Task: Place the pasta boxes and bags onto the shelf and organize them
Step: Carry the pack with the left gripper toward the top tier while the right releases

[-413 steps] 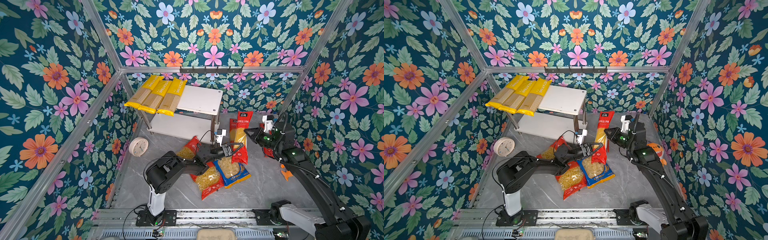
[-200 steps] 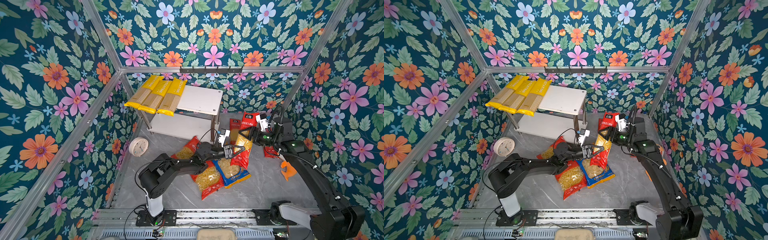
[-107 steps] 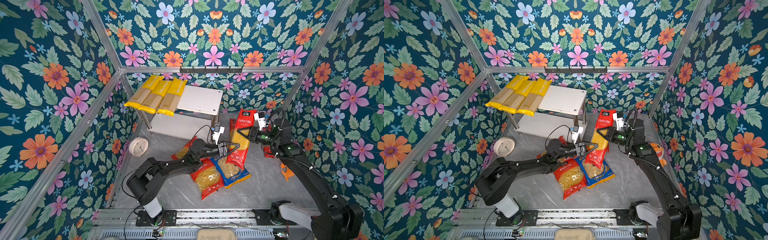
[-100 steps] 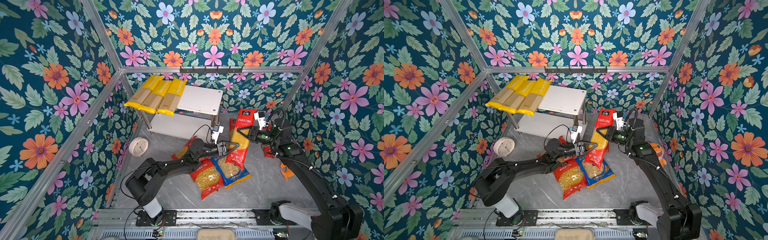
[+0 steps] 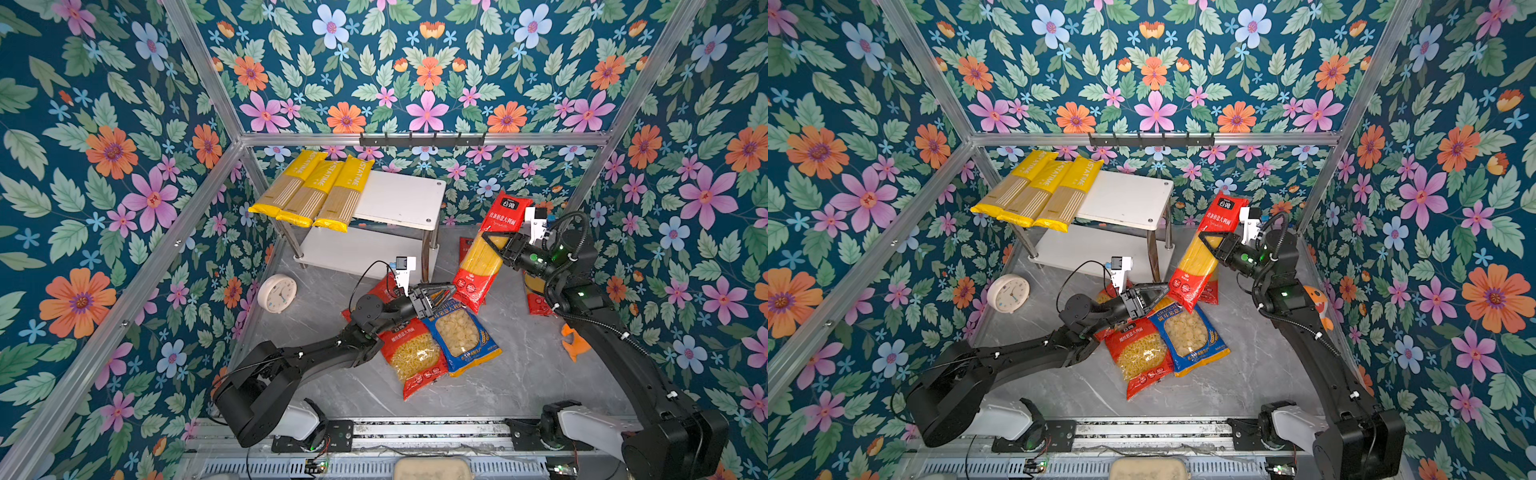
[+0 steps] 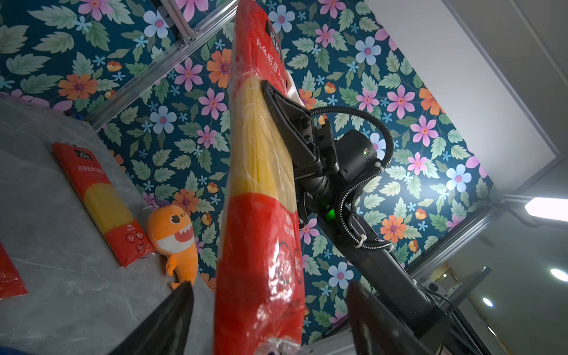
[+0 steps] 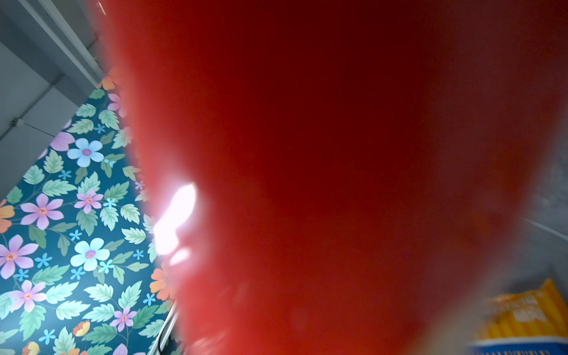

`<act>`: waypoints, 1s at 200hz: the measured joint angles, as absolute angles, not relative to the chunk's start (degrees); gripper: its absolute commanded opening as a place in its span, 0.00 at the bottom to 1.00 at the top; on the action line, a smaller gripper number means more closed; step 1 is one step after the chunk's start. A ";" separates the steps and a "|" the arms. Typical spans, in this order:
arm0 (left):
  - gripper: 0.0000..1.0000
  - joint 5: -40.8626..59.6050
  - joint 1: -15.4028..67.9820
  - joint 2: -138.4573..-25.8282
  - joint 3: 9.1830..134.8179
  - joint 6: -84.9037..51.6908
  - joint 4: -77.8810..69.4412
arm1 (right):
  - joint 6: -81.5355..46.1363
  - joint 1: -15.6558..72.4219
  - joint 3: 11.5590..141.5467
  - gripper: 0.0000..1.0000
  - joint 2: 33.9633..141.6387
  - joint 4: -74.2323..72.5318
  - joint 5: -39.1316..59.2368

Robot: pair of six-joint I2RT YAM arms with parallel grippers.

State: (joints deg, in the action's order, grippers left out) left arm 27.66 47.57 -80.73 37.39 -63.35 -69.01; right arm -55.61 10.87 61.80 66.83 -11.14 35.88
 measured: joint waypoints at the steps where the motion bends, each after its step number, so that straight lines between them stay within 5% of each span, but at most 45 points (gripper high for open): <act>1: 0.81 27.53 47.66 -80.68 37.41 -63.35 -69.01 | -55.70 10.90 61.84 0.09 66.89 -11.29 35.79; 173: 0.52 14.35 48.84 -89.65 45.69 -74.28 -73.87 | -62.81 14.83 62.06 0.17 70.76 -22.50 28.12; 200: 0.38 14.11 48.84 -89.78 46.13 -74.78 -74.65 | -62.81 15.07 62.06 0.22 70.76 -22.59 27.92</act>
State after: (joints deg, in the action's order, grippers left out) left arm 14.11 48.84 -89.78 46.13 -74.78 -74.65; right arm -62.81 15.07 62.06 70.76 -22.59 27.92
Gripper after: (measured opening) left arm 0.432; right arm 0.265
